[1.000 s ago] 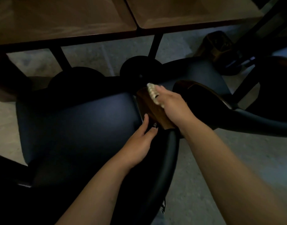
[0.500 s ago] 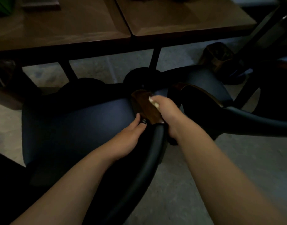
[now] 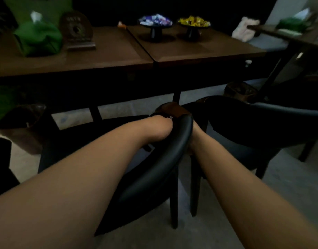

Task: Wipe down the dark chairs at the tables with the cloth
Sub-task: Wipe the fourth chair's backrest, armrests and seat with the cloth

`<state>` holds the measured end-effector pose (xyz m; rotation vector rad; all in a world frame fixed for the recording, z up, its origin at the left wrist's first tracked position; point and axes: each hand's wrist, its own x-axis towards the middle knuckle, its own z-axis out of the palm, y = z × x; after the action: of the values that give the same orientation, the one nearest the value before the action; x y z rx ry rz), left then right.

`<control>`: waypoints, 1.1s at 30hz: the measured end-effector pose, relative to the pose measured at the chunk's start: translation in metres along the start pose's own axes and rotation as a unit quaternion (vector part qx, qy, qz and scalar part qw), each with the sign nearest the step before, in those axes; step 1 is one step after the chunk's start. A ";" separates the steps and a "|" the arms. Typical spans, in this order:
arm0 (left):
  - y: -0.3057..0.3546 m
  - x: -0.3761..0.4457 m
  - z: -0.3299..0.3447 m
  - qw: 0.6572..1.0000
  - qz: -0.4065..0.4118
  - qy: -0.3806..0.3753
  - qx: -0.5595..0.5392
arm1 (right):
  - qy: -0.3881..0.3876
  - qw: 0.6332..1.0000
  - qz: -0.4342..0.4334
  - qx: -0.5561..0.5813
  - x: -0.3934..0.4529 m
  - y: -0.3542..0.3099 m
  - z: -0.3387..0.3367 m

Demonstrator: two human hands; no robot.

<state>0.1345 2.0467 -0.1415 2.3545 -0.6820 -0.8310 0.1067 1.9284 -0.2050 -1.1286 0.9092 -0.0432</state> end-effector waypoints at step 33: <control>-0.093 -0.188 -0.014 0.863 0.264 0.295 0.315 | 0.058 0.763 -0.560 -0.317 -0.073 -0.009 -0.014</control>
<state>0.0417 2.2341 -0.1154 2.5332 -1.3659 0.4204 0.0535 1.9471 -0.1559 -2.2109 0.1993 -0.8516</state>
